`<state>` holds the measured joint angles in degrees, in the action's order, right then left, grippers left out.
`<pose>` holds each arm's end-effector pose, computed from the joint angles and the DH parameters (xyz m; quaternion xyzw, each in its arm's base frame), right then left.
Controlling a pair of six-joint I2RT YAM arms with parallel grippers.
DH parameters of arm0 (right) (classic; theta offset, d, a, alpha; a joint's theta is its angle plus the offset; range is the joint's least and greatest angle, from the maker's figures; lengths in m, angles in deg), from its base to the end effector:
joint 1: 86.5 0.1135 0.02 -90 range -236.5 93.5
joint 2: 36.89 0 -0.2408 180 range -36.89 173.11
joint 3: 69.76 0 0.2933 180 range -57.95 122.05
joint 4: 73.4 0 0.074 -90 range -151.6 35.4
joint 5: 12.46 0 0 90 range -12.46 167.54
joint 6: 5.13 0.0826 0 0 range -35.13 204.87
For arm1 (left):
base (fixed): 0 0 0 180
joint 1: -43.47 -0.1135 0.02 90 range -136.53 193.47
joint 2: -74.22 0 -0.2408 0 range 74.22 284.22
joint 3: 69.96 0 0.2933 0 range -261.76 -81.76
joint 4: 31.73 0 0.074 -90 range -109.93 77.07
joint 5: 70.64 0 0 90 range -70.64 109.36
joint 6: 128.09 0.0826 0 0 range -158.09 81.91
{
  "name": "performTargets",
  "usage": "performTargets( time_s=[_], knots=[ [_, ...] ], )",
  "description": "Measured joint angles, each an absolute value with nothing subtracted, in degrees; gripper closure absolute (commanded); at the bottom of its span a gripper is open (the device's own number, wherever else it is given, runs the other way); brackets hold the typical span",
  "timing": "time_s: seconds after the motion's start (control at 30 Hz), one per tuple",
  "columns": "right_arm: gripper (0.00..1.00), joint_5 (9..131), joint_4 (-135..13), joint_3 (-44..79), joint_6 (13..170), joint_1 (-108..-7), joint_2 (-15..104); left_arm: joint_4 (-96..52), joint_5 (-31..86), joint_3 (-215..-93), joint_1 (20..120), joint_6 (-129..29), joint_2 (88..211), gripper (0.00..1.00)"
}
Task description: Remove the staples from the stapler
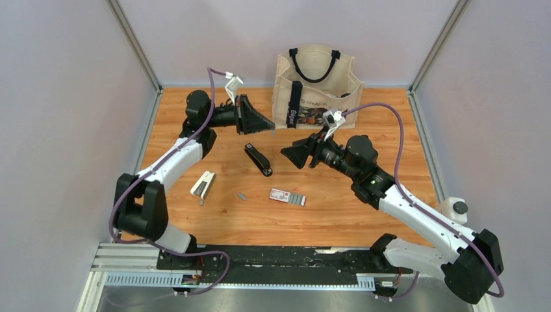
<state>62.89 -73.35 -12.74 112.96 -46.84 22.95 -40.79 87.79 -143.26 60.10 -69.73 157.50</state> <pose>0.2528 0.2367 0.2996 -0.1599 0.7062 0.4577 0.5160 0.3469 -0.1838 0.3001 0.3140 0.6359 -0.6029 0.3654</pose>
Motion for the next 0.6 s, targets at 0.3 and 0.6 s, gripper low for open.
performTargets(
  time_s=[0.3, 0.6],
  knots=[
    [0.36, 58.54, -73.06, -11.28, 114.58, -46.84, 24.8, -86.3, 86.71, -143.3, 59.64, -119.32, 165.5, 0.93],
    [0.39, 53.97, -76.17, -5.03, 118.69, -46.97, 28.28, -93.05, 86.85, -139.32, 59.64, -125.64, 163.75, 0.95]
  ],
)
